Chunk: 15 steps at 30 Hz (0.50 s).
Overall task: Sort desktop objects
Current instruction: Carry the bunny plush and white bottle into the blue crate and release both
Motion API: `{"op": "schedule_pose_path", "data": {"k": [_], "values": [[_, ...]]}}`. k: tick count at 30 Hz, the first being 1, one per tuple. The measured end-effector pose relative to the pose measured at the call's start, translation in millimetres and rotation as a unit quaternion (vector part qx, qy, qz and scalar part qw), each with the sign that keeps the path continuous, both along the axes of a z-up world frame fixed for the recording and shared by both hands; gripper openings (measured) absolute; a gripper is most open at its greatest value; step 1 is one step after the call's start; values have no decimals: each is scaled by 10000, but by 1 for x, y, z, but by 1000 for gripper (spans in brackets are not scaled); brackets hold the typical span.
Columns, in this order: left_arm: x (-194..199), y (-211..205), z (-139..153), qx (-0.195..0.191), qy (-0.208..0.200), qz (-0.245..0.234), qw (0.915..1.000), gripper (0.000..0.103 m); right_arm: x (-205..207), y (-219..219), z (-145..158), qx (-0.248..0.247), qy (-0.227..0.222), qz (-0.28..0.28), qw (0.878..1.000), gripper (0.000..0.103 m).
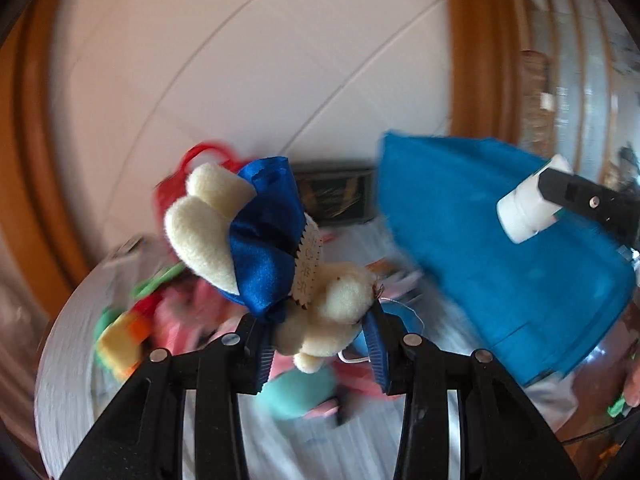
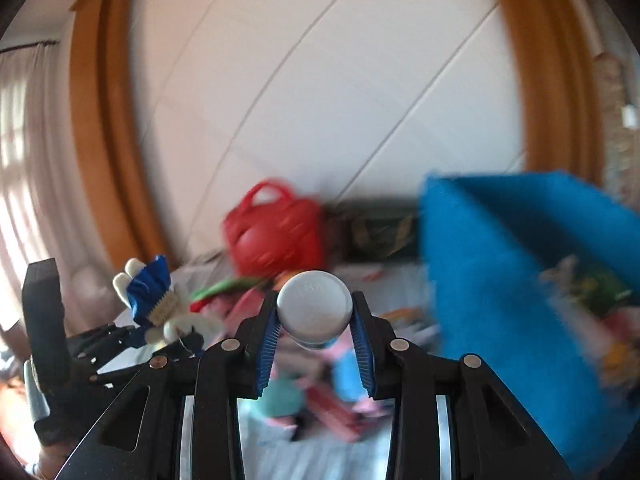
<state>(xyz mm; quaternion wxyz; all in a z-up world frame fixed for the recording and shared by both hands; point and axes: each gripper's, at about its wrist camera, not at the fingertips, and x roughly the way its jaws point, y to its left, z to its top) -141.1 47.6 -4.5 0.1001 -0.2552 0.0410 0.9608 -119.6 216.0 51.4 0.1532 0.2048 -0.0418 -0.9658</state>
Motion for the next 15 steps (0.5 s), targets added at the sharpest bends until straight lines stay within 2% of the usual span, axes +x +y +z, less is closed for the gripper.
{"op": "schedule_pose_path", "data": {"k": [8,11,15], "values": [[-4,150,58,170,479,-878,9948,38,35,148,52,268,733,-1202,9897,34],[1,201,76,131,588,-1081,9923,39,34,193,56,415,764,-1534,9843,34],[-8,262,84,113,431,-1381,9894,38,18,237,49,593,575,-1772,9807,34]]}}
